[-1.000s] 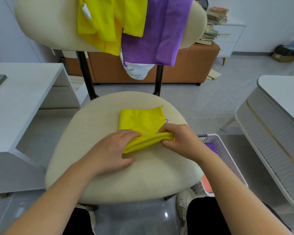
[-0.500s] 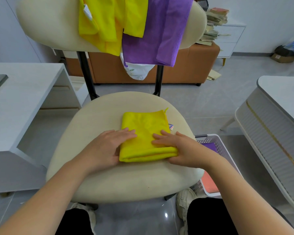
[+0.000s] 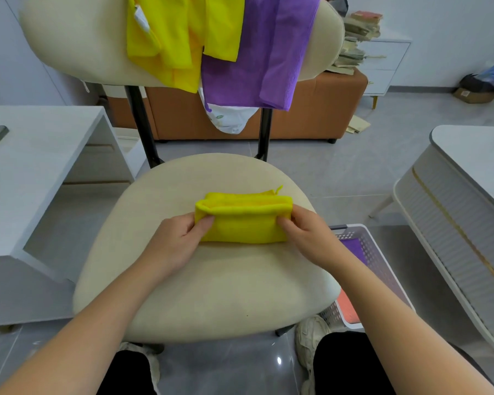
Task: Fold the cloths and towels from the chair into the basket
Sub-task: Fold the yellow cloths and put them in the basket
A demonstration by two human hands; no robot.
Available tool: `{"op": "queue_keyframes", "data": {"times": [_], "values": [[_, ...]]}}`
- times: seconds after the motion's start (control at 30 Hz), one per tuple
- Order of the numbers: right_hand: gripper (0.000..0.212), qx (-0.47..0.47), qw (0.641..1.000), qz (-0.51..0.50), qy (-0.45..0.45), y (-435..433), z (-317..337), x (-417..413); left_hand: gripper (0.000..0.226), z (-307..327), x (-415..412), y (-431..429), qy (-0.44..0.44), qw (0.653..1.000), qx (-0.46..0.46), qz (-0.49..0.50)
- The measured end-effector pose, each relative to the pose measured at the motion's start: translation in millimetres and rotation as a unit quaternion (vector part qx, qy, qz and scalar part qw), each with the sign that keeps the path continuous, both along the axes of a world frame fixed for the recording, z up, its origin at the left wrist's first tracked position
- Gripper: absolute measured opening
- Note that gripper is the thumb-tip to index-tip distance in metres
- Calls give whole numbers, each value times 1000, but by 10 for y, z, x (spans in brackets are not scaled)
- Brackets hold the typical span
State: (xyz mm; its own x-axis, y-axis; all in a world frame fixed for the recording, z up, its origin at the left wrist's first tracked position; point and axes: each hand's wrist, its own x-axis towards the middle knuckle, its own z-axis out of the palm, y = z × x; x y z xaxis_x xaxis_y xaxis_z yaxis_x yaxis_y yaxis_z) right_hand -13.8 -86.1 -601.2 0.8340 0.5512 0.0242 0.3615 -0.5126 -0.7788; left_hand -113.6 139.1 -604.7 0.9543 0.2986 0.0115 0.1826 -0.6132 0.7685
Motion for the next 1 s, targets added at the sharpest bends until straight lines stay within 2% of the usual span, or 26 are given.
{"op": "queue_keyframes", "data": {"times": [0.17, 0.37, 0.43, 0.53, 0.7, 0.8, 0.9, 1.0], "values": [[28, -57, 993, -106, -11, 244, 1, 26, 42, -6, 169, -100, -15, 994, -20, 103], [36, -178, 964, -191, -50, 482, -45, 68, 42, -73, 369, -173, 23, 977, 89, 192], [40, -209, 955, -206, -54, 508, -56, 85, 40, -81, 414, -186, 48, 970, 137, 194], [34, -233, 944, -227, -56, 513, -50, 109, 40, -79, 447, -169, 91, 958, 189, 194], [22, -208, 947, -239, -53, 501, -60, 107, 25, -70, 434, -207, 100, 946, 236, 197], [20, -201, 949, -232, -76, 505, -67, 83, 27, -65, 415, -217, 97, 944, 246, 195], [23, -200, 948, -224, -102, 513, -73, 56, 40, -55, 413, -170, 138, 942, 247, 181], [31, -206, 952, -203, -96, 502, -76, 65, 43, -32, 397, -125, 160, 953, 202, 162]]}}
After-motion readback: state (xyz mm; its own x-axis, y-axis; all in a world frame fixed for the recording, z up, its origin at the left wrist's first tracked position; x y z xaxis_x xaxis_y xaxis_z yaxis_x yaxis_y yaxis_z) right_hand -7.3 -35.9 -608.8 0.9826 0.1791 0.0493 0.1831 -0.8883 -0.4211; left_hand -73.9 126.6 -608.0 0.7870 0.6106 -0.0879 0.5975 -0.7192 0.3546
